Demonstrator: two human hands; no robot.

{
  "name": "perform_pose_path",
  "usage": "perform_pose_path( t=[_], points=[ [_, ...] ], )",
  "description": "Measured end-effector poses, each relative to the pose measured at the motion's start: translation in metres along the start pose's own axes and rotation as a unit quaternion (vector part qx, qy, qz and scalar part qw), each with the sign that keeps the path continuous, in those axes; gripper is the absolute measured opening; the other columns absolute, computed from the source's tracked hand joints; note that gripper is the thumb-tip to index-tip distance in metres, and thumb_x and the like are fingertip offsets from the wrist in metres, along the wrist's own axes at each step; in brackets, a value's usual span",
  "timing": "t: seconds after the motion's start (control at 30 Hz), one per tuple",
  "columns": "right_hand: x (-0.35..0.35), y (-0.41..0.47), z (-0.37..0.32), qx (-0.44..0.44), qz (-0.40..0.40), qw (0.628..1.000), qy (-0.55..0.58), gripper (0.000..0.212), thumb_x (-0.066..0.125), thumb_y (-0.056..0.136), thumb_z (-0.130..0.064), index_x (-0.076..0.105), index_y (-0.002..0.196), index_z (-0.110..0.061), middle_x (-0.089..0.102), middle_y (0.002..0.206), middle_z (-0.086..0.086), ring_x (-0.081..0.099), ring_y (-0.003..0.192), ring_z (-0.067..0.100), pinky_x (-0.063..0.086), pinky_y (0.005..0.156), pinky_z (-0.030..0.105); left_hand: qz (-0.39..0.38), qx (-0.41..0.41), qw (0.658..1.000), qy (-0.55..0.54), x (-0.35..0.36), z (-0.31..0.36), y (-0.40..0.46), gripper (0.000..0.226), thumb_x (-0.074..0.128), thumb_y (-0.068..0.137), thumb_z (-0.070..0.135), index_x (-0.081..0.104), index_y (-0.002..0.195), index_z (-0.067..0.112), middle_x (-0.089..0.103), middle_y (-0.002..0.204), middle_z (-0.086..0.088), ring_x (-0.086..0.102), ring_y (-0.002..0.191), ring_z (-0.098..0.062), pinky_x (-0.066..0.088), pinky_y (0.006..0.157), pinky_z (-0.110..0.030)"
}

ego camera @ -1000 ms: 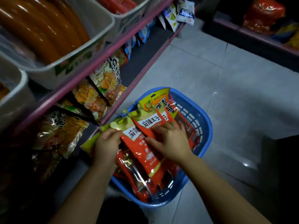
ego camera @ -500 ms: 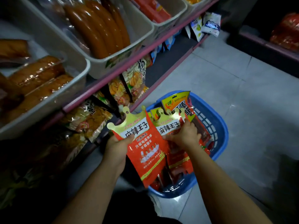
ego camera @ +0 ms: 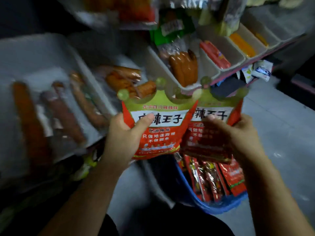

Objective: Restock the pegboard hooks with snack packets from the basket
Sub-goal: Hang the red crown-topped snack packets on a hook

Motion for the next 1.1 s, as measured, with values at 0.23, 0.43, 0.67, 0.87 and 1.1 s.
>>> perform_pose_path(
  t=[0.23,0.43,0.67,0.87,1.1],
  points=[
    [0.107,-0.027,-0.129,-0.108,-0.105,0.986,0.07,0.022,0.076,0.071,-0.035,0.075,0.088,-0.021,0.077,0.087,0.001,0.074,0.081,0.018,0.06,0.068,0.031,0.161,0.139,0.977,-0.018,-0.134,0.127,-0.022,0.014,0.071,0.072,0.025,0.075,0.084,0.033,0.076,0.086,0.005,0.073,0.079,-0.017,0.058,0.063,-0.03],
    [0.19,-0.044,-0.213,-0.175,-0.175,0.962,0.12,0.035,0.073,0.057,-0.047,0.076,0.077,-0.019,0.076,0.073,0.004,0.073,0.065,0.017,0.055,0.052,0.027,0.279,0.245,0.929,0.006,-0.243,0.227,-0.05,0.018,0.076,0.069,0.035,0.074,0.087,0.034,0.076,0.091,0.003,0.073,0.085,-0.019,0.058,0.068,-0.034],
    [0.275,-0.083,-0.285,-0.248,-0.315,0.908,0.118,0.035,0.072,0.056,-0.047,0.077,0.082,-0.024,0.077,0.076,0.005,0.074,0.071,0.02,0.06,0.059,0.027,0.271,0.277,0.922,0.022,-0.294,0.286,-0.051,0.02,0.068,0.082,0.013,0.075,0.084,0.032,0.076,0.087,0.001,0.073,0.08,-0.02,0.057,0.063,-0.03],
    [0.33,-0.093,-0.305,-0.244,-0.359,0.894,0.114,0.032,0.073,0.061,-0.043,0.075,0.082,-0.018,0.077,0.077,0.002,0.074,0.072,0.018,0.057,0.058,0.022,0.174,0.218,0.956,-0.09,-0.31,0.309,-0.042,0.017,0.063,0.08,0.018,0.077,0.09,0.02,0.075,0.098,-0.008,0.072,0.091,-0.021,0.058,0.068,-0.028],
    [0.353,-0.091,-0.295,-0.201,-0.371,0.898,0.122,0.034,0.074,0.063,-0.04,0.074,0.086,-0.014,0.077,0.084,0.008,0.074,0.078,0.026,0.059,0.072,0.041,0.17,0.249,0.953,0.036,-0.322,0.328,-0.034,0.027,0.07,0.064,0.027,0.072,0.091,0.021,0.076,0.09,0.0,0.072,0.083,-0.011,0.053,0.062,-0.017]
  ],
)
Point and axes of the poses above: each hand's wrist, its own y-axis towards the middle knuckle, its own x-axis out of the palm, z = x × y, the point moved 1 cm from there along y, towards the middle knuckle
